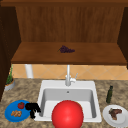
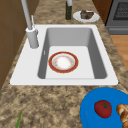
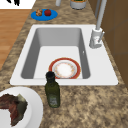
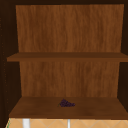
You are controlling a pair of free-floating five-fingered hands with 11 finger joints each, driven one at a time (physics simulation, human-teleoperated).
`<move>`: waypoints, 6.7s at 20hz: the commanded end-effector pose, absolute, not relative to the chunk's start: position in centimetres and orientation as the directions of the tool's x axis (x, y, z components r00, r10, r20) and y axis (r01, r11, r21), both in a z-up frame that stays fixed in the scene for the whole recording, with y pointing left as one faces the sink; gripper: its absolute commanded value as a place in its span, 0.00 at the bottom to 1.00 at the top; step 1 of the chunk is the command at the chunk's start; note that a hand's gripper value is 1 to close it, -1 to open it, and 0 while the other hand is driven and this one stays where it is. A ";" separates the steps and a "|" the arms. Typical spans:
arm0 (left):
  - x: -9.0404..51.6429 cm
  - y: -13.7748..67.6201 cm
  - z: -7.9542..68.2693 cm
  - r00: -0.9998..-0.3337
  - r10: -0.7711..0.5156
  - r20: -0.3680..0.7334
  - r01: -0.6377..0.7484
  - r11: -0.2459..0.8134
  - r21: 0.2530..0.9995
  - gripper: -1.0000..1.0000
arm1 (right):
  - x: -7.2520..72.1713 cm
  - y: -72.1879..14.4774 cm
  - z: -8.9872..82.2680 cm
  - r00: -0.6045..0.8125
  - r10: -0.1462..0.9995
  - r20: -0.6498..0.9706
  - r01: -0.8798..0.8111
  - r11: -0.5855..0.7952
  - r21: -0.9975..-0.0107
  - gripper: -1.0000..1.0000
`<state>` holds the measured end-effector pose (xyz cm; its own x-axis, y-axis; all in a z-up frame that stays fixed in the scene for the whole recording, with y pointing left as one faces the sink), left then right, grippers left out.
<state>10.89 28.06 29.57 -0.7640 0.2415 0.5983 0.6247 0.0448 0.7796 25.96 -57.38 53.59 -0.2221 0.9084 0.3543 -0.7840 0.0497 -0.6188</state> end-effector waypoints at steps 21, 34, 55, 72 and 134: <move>10.9 28.1 29.6 -0.764 0.242 0.598 0.625 0.045 0.780 0.50 | 14.4 -50.0 54.8 -0.065 0.983 0.171 -0.727 0.071 -0.683 0.00; 10.9 28.1 29.6 -0.764 0.242 0.598 0.625 0.045 0.780 0.50 | 5.1 -46.8 54.5 -0.050 0.989 0.137 -0.714 0.060 -0.697 0.00; 10.9 28.1 29.6 -0.764 0.242 0.598 0.625 0.045 0.780 0.50 | -2.7 -42.4 55.8 -0.019 0.992 0.124 -0.806 0.058 -0.589 0.00; 10.9 28.1 29.6 -0.764 0.242 0.598 0.625 0.045 0.780 0.50 | -0.1 -37.2 56.0 0.108 0.993 -0.053 -0.805 0.056 -0.591 0.00; 10.9 28.1 29.6 -0.764 0.242 0.598 0.625 0.045 0.780 0.50 | 23.1 -15.1 52.9 0.241 0.910 -0.338 -0.863 0.041 -0.504 0.00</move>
